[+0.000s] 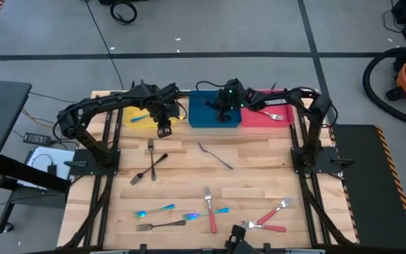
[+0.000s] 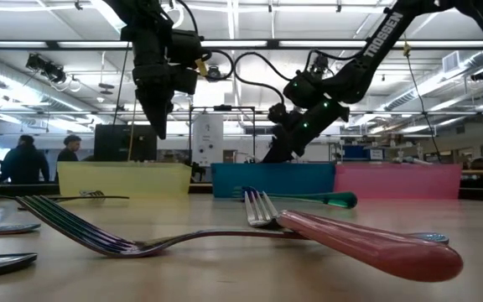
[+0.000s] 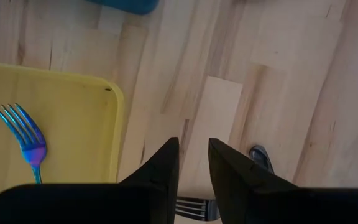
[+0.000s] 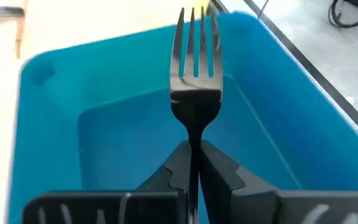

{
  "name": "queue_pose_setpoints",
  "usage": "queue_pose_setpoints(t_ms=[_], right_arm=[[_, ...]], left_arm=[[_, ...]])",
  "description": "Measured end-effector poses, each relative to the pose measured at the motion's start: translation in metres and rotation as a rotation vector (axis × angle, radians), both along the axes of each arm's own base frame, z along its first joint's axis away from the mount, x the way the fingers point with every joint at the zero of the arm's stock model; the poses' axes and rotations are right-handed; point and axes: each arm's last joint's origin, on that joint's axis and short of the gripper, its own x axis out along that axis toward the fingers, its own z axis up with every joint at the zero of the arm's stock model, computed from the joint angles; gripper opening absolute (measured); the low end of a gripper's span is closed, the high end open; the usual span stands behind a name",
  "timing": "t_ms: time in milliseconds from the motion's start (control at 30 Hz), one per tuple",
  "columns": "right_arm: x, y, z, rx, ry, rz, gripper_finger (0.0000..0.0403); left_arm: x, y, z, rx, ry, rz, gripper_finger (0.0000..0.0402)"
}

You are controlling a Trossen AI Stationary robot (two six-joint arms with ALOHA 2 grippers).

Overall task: Sort silverware by color (type)
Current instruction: Put the black fork into the blue bin

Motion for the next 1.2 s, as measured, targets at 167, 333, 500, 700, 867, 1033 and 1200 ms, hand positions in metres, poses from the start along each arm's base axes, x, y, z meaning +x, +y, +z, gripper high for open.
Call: queue_pose_setpoints(t_ms=[167, 333, 500, 700, 867, 1033, 1200], right_arm=[[0.001, -0.001, -0.002, -0.009, -0.002, -0.005, 0.0034], [0.001, -0.002, -0.001, -0.032, -0.007, 0.0, 0.0042], [0.003, 0.001, 0.0, -0.079, 0.013, 0.001, 0.0059], [0.004, 0.002, 0.0, -0.088, 0.018, -0.003, 0.0081], [0.004, 0.005, 0.007, -0.086, 0.004, -0.004, 0.0093], [0.001, 0.019, 0.027, -0.043, -0.001, -0.003, 0.0095], [-0.005, 0.037, 0.058, -0.053, -0.02, 0.03, 0.0096]], left_arm=[[0.0, 0.0, 0.0, -0.001, 0.001, 0.0, 0.0086], [0.0, 0.0, 0.0, -0.001, 0.001, 0.001, 0.0086], [0.0, 0.0, 0.0, -0.001, 0.001, 0.001, 0.0086], [-0.001, -0.001, 0.0, -0.007, 0.012, 0.001, 0.0086], [-0.004, -0.002, -0.001, -0.023, 0.04, 0.002, 0.0086], [-0.009, -0.009, -0.014, -0.057, 0.091, 0.016, 0.0086], [-0.015, -0.021, -0.034, -0.1, 0.162, 0.035, 0.0086]])
